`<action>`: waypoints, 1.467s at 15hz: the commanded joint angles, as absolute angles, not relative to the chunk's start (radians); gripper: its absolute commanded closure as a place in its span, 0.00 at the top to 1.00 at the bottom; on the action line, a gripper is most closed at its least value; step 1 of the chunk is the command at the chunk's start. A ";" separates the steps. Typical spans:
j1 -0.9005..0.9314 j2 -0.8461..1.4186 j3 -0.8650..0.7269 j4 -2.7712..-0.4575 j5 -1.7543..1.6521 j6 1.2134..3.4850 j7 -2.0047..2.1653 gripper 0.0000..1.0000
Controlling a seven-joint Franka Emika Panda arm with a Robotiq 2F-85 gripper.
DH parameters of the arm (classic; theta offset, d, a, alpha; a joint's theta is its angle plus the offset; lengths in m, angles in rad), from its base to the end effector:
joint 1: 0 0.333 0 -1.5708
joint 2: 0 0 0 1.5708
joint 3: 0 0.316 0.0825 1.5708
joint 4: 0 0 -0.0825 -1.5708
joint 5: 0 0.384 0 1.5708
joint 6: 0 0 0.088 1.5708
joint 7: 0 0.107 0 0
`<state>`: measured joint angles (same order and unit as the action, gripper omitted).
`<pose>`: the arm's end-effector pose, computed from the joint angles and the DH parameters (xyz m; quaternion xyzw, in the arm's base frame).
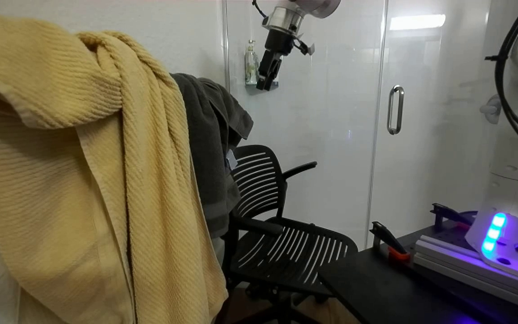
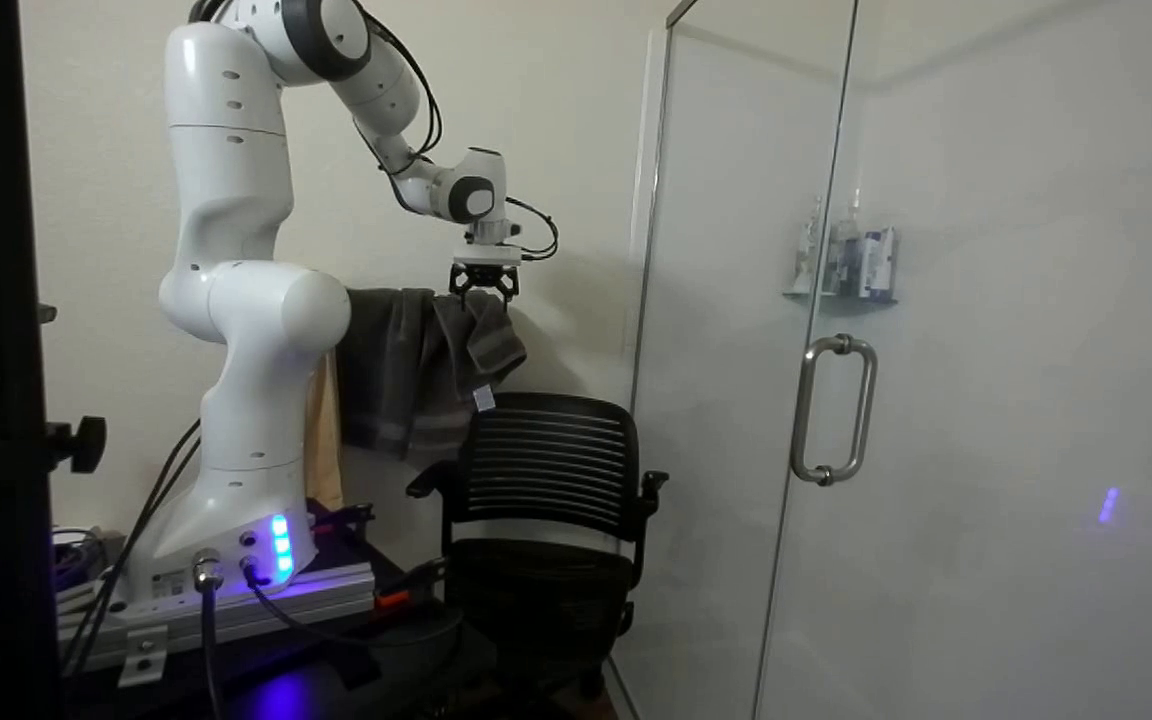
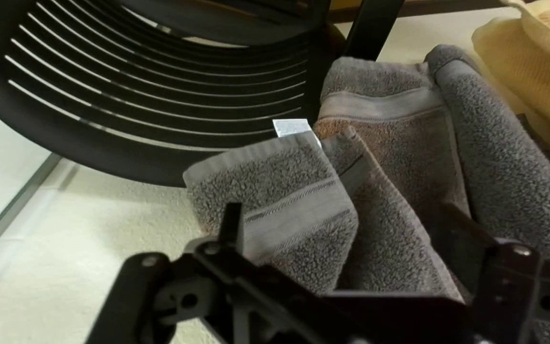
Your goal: Remove the towels from the rail and place them on the seat of the black chair
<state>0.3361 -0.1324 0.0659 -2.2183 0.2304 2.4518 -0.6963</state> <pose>0.4923 0.2103 0.4712 -0.8718 -0.4475 -0.1913 0.0563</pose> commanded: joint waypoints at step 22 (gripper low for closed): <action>0.219 0.230 0.226 -1.882 0.084 2.516 -0.634 1.00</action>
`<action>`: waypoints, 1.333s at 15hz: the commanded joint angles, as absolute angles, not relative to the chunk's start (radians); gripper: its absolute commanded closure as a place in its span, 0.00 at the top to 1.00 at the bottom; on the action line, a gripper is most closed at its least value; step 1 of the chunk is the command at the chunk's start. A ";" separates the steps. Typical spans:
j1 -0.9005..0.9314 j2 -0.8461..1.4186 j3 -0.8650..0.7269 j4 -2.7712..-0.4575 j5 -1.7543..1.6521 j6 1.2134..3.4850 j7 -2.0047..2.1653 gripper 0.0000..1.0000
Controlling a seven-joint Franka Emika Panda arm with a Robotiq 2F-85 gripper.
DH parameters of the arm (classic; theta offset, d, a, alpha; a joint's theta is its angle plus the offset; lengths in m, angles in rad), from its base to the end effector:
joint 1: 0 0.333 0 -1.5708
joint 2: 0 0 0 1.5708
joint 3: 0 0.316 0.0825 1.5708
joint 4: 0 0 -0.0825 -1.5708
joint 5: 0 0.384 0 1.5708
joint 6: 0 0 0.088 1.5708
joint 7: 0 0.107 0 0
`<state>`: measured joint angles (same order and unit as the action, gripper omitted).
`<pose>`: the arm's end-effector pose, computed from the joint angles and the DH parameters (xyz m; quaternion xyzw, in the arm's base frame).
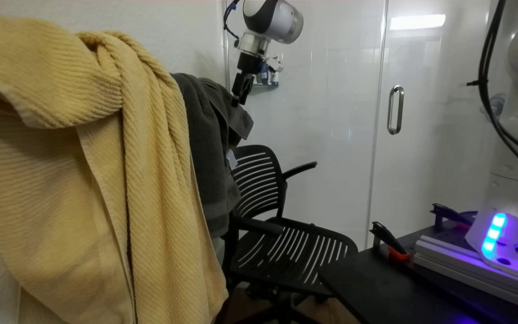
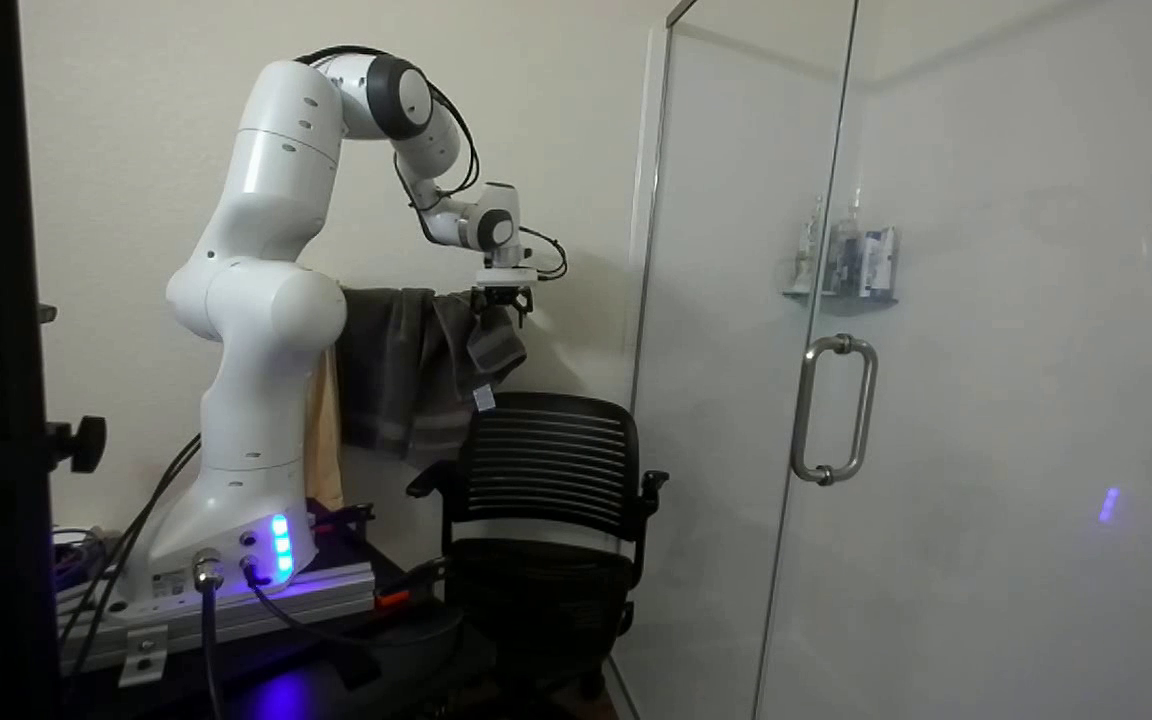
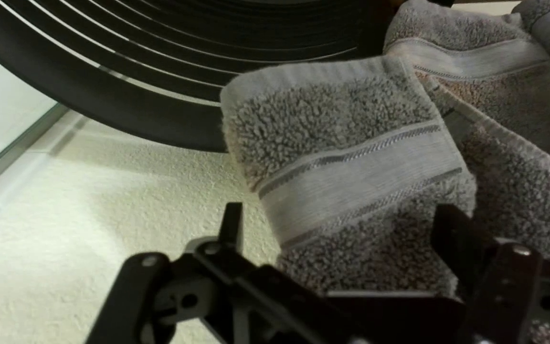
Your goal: Remove the towels from the rail and place them on the seat of the black chair
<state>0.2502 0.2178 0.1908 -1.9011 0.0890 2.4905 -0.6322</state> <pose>0.5819 0.2667 0.4286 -0.8609 -0.4706 -0.1901 0.0348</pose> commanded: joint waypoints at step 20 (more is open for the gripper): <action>0.180 0.216 0.272 -1.865 0.201 2.420 -0.677 0.00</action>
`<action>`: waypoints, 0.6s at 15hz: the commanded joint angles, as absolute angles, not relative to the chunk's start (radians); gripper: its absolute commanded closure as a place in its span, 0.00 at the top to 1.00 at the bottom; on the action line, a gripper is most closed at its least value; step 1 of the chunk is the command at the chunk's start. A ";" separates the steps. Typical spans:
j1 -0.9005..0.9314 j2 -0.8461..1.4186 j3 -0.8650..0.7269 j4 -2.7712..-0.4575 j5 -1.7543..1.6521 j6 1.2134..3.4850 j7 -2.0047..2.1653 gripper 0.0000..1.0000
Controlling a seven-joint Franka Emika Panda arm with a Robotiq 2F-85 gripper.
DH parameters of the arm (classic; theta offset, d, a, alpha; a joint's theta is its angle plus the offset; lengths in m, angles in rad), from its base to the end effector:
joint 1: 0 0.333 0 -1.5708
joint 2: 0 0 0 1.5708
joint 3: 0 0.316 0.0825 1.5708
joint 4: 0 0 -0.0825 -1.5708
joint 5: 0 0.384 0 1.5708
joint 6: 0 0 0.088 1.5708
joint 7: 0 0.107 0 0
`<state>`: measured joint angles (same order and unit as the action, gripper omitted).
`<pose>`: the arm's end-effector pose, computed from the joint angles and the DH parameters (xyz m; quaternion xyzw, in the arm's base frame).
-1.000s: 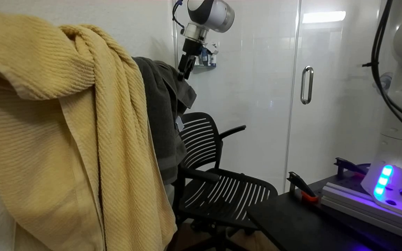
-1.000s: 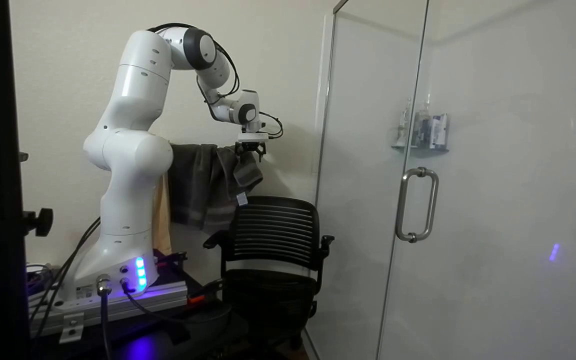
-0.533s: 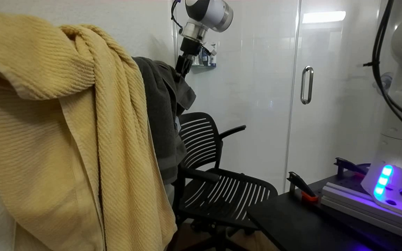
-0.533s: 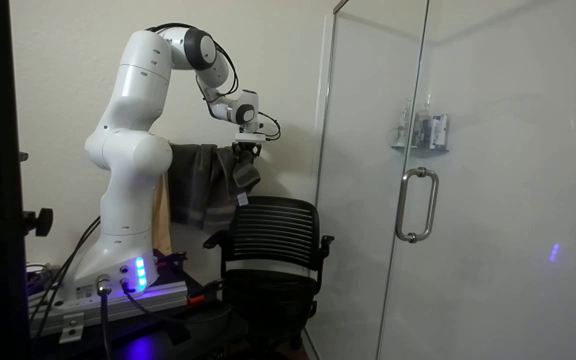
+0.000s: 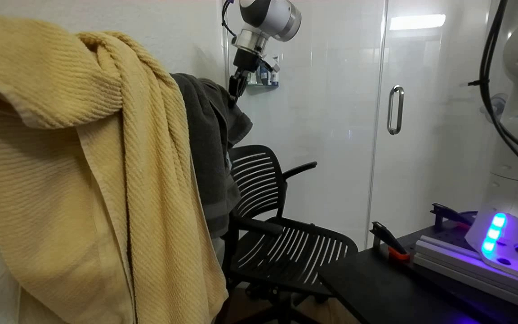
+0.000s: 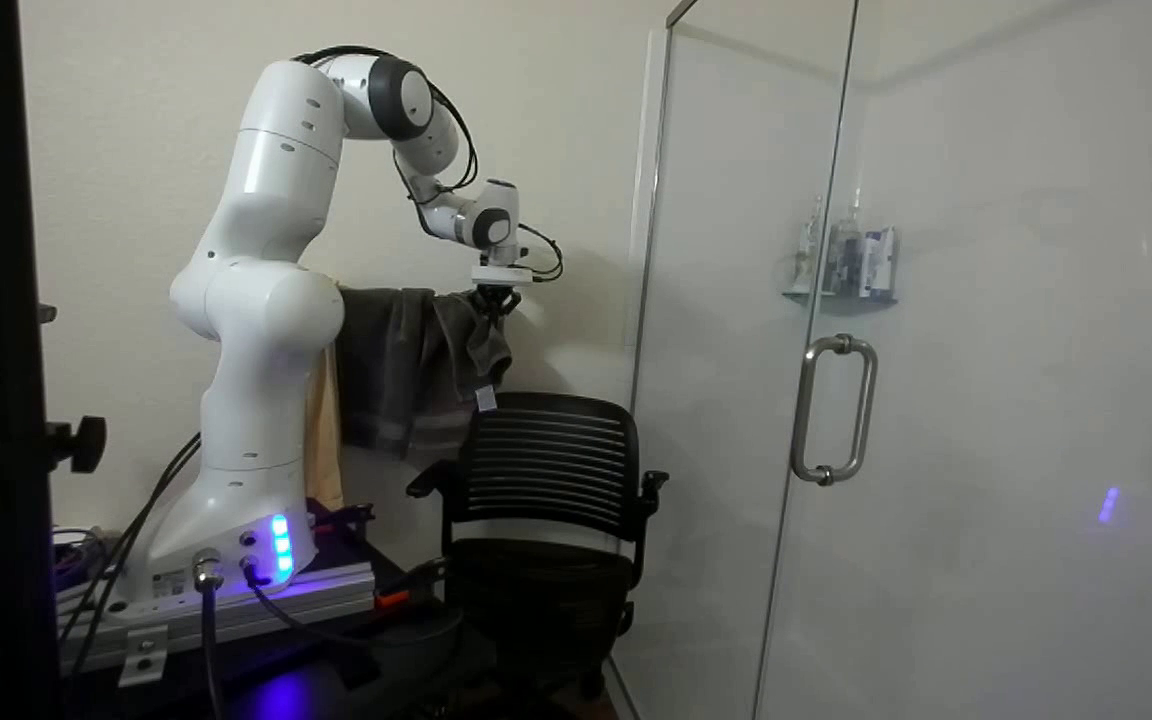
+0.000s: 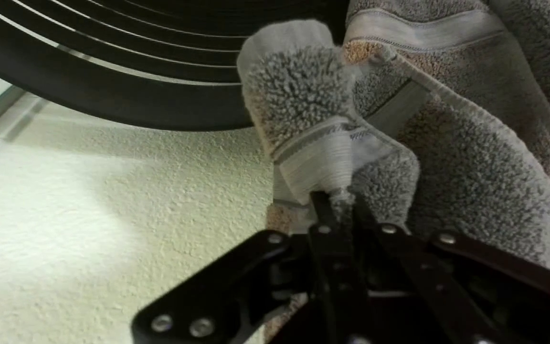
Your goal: Remove the towels from the rail and place them on the seat of the black chair
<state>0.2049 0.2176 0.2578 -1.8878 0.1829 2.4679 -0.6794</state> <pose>0.5777 0.2773 0.4345 -0.8580 -0.4709 -0.1908 0.0753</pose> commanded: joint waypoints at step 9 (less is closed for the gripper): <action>0.170 0.004 0.235 -1.878 0.195 2.411 -0.536 0.01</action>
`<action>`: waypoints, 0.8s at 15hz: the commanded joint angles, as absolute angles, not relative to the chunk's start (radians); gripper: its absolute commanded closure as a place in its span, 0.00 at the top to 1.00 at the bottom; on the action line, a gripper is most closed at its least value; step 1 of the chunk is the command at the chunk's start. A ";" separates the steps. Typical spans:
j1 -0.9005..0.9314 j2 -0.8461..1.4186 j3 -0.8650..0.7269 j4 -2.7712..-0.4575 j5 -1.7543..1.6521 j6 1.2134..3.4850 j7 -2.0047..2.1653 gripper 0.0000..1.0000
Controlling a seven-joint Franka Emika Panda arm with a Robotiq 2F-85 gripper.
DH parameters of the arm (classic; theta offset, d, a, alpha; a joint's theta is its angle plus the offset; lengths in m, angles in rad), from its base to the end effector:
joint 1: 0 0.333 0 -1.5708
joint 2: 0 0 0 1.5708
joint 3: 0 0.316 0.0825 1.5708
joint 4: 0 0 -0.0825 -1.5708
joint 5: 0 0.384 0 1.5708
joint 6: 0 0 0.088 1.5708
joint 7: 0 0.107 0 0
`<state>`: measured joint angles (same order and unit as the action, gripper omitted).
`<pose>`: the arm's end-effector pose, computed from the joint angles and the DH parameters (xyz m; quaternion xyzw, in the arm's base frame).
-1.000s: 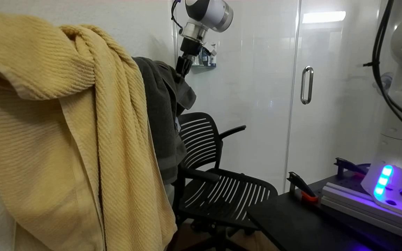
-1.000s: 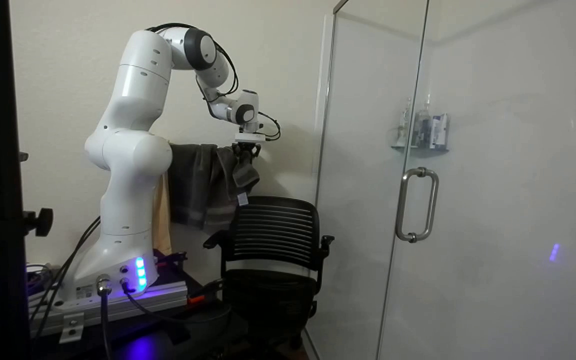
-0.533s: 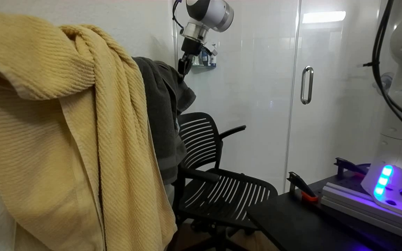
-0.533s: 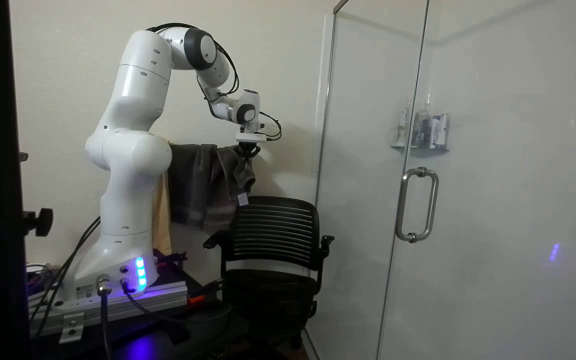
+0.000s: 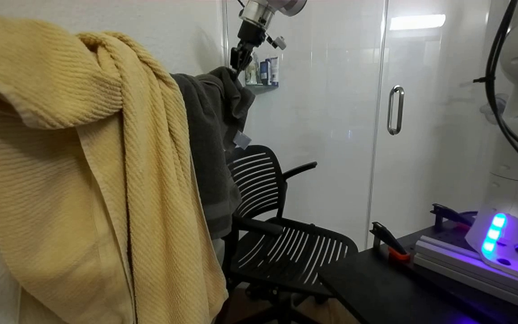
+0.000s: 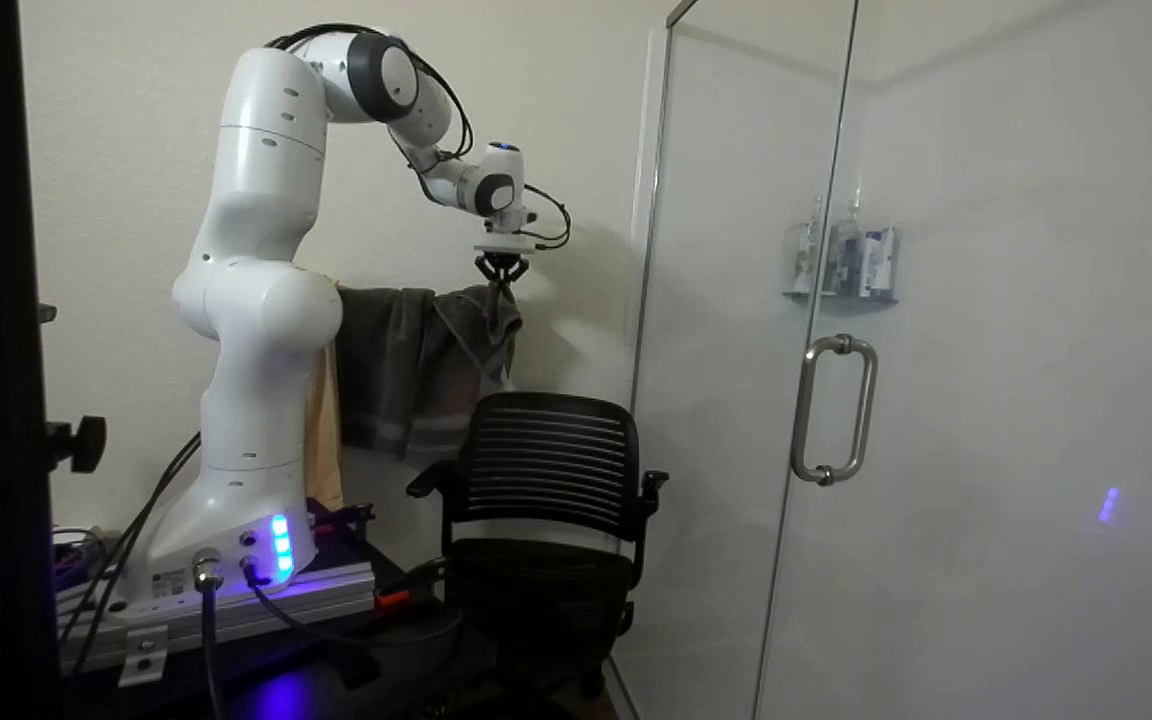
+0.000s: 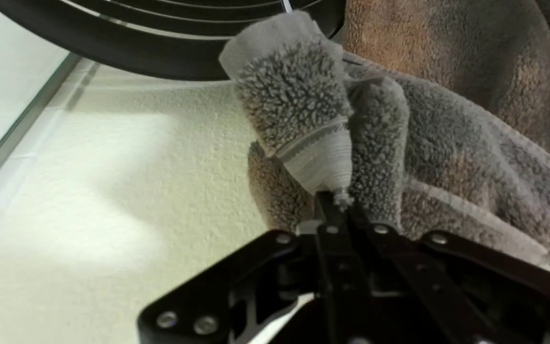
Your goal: Remove the towels from the rail and place them on the seat of the black chair
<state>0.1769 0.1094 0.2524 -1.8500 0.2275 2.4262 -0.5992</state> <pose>0.5743 0.2574 0.5152 -0.8744 -0.4138 -0.2387 0.0854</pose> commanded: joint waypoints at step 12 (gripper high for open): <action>0.114 -0.274 0.200 -1.711 -0.297 1.916 0.129 0.01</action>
